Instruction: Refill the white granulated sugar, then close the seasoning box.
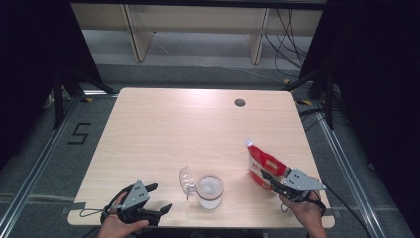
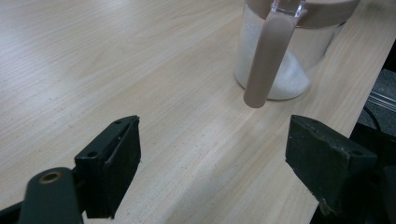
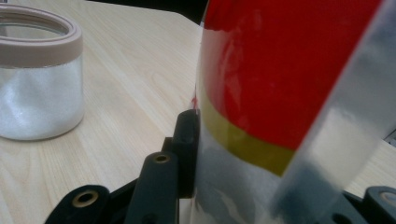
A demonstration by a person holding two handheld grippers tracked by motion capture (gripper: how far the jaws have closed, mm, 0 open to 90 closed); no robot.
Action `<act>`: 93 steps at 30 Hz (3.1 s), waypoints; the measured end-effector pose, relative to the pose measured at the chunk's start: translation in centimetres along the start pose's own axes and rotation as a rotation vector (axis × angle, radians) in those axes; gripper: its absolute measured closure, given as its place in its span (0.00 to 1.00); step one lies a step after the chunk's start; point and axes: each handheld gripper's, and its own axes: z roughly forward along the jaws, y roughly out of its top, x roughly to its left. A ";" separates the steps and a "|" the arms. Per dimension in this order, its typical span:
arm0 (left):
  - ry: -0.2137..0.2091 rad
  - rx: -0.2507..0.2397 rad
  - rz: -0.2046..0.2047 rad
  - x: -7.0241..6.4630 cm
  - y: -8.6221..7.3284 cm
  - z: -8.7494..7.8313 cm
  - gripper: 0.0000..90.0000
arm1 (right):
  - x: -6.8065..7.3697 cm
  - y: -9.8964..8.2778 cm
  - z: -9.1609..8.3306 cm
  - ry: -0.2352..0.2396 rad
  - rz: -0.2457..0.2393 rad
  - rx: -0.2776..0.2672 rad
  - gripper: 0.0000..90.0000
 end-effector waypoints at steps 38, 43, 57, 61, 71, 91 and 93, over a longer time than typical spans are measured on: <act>-0.024 -0.002 -0.048 -0.2 0.3 0.5 0.21 | 0.5 -1.2 -3.8 -0.082 0.241 0.011 0.41; -0.019 -0.007 -0.019 -0.1 0.4 0.5 0.21 | 0.5 -1.5 -4.5 -0.079 0.223 0.014 0.41; -0.013 -0.010 -0.031 -0.1 0.4 0.4 0.22 | 1.2 -1.8 -5.8 -0.107 0.249 0.051 0.39; -0.018 -0.019 -0.064 -0.2 0.4 0.5 0.23 | 1.5 -2.0 -6.0 -0.120 0.252 0.053 0.39; -0.044 -0.006 -0.066 -0.5 0.8 0.3 0.34 | 1.5 -2.3 -6.5 -0.122 0.217 0.061 0.39; -0.064 -0.011 0.010 -2.1 3.3 0.5 0.99 | 1.7 -2.5 -6.9 -0.126 0.222 0.090 0.40; -0.068 -0.014 0.015 -2.3 3.7 0.6 0.99 | 1.7 -2.5 -6.9 -0.125 0.226 0.092 0.40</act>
